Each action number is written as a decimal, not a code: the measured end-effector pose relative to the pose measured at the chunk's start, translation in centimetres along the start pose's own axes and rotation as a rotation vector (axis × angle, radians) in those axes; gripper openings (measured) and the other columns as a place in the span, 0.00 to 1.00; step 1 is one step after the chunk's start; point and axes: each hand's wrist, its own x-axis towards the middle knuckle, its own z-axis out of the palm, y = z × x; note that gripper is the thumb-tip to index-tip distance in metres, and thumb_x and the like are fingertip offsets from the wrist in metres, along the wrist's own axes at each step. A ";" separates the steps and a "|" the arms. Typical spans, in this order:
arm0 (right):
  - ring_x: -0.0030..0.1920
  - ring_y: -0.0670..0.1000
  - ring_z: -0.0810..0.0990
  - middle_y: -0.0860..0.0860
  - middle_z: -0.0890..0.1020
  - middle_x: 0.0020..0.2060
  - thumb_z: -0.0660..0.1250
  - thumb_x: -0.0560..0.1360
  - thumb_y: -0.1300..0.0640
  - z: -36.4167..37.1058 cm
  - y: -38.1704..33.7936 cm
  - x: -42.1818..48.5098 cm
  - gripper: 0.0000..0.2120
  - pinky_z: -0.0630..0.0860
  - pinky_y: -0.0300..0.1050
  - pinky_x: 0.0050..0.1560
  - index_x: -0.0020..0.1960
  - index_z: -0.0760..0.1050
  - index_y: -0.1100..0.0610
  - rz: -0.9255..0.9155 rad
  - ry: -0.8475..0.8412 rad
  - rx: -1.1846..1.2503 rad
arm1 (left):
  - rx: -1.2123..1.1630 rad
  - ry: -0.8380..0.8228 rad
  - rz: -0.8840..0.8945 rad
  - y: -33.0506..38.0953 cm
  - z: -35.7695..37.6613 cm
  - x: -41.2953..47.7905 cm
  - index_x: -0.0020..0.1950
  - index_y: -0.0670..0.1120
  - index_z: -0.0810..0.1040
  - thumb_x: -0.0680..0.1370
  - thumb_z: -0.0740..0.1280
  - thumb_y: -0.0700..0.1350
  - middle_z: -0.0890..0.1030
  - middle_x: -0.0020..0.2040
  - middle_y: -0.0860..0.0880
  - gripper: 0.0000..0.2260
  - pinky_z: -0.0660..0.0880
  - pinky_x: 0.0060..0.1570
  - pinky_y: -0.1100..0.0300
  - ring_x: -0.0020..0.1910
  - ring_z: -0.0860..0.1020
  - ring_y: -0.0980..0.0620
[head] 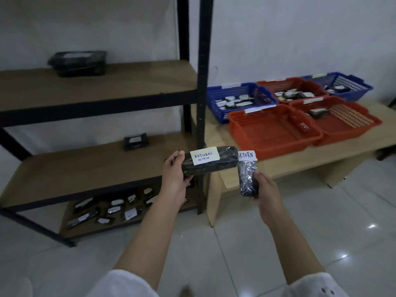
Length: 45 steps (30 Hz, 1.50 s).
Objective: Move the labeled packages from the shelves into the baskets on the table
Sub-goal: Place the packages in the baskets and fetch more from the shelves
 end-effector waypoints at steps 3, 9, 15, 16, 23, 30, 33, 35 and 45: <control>0.38 0.50 0.71 0.53 0.76 0.36 0.60 0.79 0.59 -3.1 -1.2 3.4 0.11 0.64 0.44 0.40 0.39 0.74 0.54 -0.001 0.043 0.031 | 0.015 -0.032 -0.018 -1.2 5.2 1.7 0.65 0.47 0.72 0.79 0.63 0.47 0.78 0.57 0.44 0.14 0.75 0.57 0.50 0.54 0.77 0.47; 0.36 0.51 0.71 0.55 0.75 0.39 0.59 0.79 0.58 -8.2 -5.2 12.7 0.10 0.65 0.43 0.38 0.41 0.74 0.55 0.007 0.119 0.032 | -0.008 -0.089 -0.051 -3.0 16.2 7.3 0.60 0.46 0.72 0.79 0.63 0.46 0.79 0.53 0.45 0.11 0.75 0.48 0.54 0.48 0.78 0.50; 0.39 0.48 0.76 0.49 0.80 0.41 0.59 0.79 0.56 -13.0 -10.1 21.9 0.06 0.69 0.42 0.38 0.52 0.74 0.52 -0.006 0.208 0.026 | 0.017 -0.146 -0.073 -5.0 27.1 13.2 0.64 0.47 0.71 0.79 0.64 0.47 0.79 0.55 0.46 0.15 0.75 0.40 0.56 0.47 0.79 0.51; 0.39 0.48 0.77 0.49 0.80 0.41 0.59 0.79 0.56 -13.8 -10.5 23.1 0.06 0.70 0.42 0.38 0.52 0.74 0.52 0.001 0.222 0.037 | 0.026 -0.151 -0.082 -5.5 28.6 13.9 0.65 0.47 0.72 0.79 0.64 0.47 0.80 0.54 0.47 0.15 0.76 0.42 0.55 0.47 0.79 0.51; 0.38 0.49 0.79 0.53 0.82 0.40 0.59 0.78 0.57 -20.8 -13.2 33.5 0.09 0.75 0.44 0.37 0.47 0.77 0.57 -0.002 0.196 0.097 | 0.096 -0.142 -0.071 -9.8 38.0 18.2 0.65 0.46 0.71 0.79 0.64 0.47 0.79 0.56 0.45 0.15 0.76 0.49 0.54 0.50 0.78 0.50; 0.41 0.49 0.81 0.50 0.83 0.42 0.60 0.77 0.55 -29.0 -16.9 45.9 0.08 0.74 0.43 0.38 0.48 0.77 0.53 0.080 0.066 0.021 | -0.011 -0.018 -0.022 -15.2 48.3 21.4 0.65 0.45 0.71 0.79 0.64 0.46 0.79 0.58 0.43 0.15 0.74 0.58 0.47 0.55 0.78 0.46; 0.39 0.50 0.80 0.51 0.82 0.42 0.59 0.78 0.54 -32.4 -18.3 50.6 0.07 0.74 0.43 0.34 0.49 0.76 0.50 0.169 0.031 0.007 | -0.037 0.020 -0.030 -17.6 53.0 21.8 0.65 0.46 0.71 0.79 0.64 0.46 0.79 0.56 0.44 0.15 0.75 0.53 0.49 0.54 0.78 0.47; 0.38 0.51 0.81 0.52 0.82 0.42 0.58 0.79 0.53 -34.3 -19.2 53.6 0.07 0.75 0.43 0.32 0.48 0.75 0.49 0.220 0.013 0.003 | -0.060 0.040 -0.020 -19.0 55.7 22.1 0.65 0.46 0.71 0.79 0.64 0.47 0.80 0.54 0.45 0.15 0.75 0.54 0.50 0.54 0.78 0.47; 0.40 0.52 0.76 0.57 0.77 0.53 0.62 0.78 0.64 -38.1 -18.7 64.4 0.10 0.73 0.45 0.33 0.56 0.73 0.52 0.303 -0.027 -0.116 | -0.064 0.056 -0.033 -20.9 62.1 26.3 0.64 0.47 0.72 0.79 0.63 0.47 0.79 0.57 0.43 0.14 0.75 0.58 0.47 0.57 0.78 0.47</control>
